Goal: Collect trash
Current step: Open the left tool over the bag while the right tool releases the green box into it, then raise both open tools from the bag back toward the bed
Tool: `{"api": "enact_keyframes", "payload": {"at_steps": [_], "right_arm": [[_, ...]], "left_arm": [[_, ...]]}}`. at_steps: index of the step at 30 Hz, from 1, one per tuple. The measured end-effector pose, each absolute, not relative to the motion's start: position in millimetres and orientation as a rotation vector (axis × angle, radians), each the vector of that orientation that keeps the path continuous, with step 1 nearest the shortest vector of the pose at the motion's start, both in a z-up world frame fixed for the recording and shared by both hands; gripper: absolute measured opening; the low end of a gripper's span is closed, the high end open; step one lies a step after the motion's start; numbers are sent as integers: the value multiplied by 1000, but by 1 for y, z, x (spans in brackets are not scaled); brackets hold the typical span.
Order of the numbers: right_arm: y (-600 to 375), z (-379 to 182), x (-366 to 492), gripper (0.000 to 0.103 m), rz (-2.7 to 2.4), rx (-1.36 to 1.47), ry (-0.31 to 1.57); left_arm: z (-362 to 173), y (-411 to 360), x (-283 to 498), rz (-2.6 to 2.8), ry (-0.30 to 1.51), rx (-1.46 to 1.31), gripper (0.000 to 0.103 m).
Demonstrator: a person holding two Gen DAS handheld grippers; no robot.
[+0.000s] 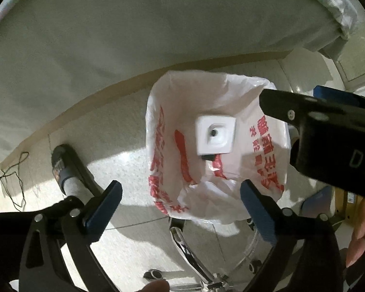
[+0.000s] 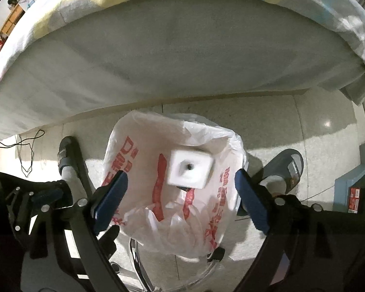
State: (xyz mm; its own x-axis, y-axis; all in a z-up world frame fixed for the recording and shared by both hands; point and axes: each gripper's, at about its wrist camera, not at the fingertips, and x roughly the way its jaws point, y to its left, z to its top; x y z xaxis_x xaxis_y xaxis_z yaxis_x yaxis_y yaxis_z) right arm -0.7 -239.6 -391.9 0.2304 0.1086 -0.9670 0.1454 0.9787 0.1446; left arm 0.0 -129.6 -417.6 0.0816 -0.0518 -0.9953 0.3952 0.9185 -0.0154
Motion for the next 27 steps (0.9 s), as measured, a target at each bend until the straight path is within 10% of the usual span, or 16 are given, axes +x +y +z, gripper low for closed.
{"api": "enact_keyframes", "payload": {"at_steps": [27], "right_arm": [[-244,-236,-54,91,21,253,990]], "left_arm": [[-263,-92,-20,-320,1049,189,95]]}}
